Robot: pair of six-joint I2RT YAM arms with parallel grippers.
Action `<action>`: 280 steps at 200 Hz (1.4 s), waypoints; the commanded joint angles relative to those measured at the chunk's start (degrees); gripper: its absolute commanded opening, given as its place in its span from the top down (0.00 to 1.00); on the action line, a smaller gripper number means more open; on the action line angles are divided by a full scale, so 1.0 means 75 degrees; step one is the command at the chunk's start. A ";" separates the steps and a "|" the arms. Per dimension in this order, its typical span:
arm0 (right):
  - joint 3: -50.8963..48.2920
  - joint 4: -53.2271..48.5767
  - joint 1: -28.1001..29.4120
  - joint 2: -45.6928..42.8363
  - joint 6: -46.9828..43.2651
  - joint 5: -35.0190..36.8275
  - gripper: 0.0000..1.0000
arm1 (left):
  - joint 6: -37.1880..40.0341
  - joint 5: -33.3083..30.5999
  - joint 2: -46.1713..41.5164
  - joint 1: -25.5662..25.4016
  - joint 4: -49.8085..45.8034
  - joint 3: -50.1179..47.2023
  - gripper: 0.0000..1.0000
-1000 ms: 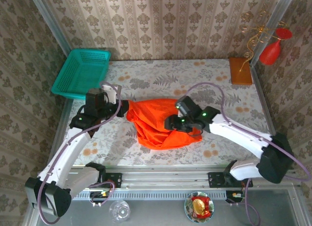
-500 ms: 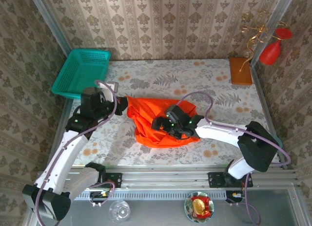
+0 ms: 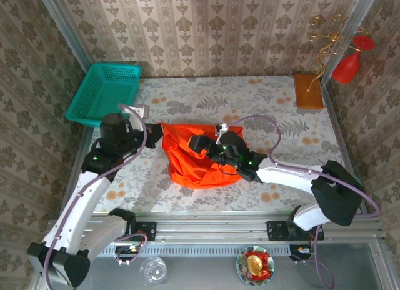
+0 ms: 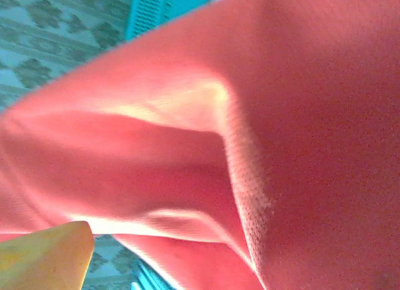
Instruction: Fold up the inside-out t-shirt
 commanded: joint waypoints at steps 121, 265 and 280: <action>0.4438 -0.3326 -0.0001 -0.1898 -0.3674 0.0274 1.00 | -0.0139 0.0010 -0.0032 0.0227 0.1020 0.0170 1.00; 0.6115 -0.5124 -0.0143 -0.0557 -0.2536 -0.0403 1.00 | -0.0787 0.2998 0.1230 0.3322 0.1511 0.5699 1.00; 0.6344 -0.5741 -0.0191 -0.0553 -0.2844 0.0027 1.00 | -0.1822 0.3484 0.1336 0.3166 0.2744 0.4998 1.00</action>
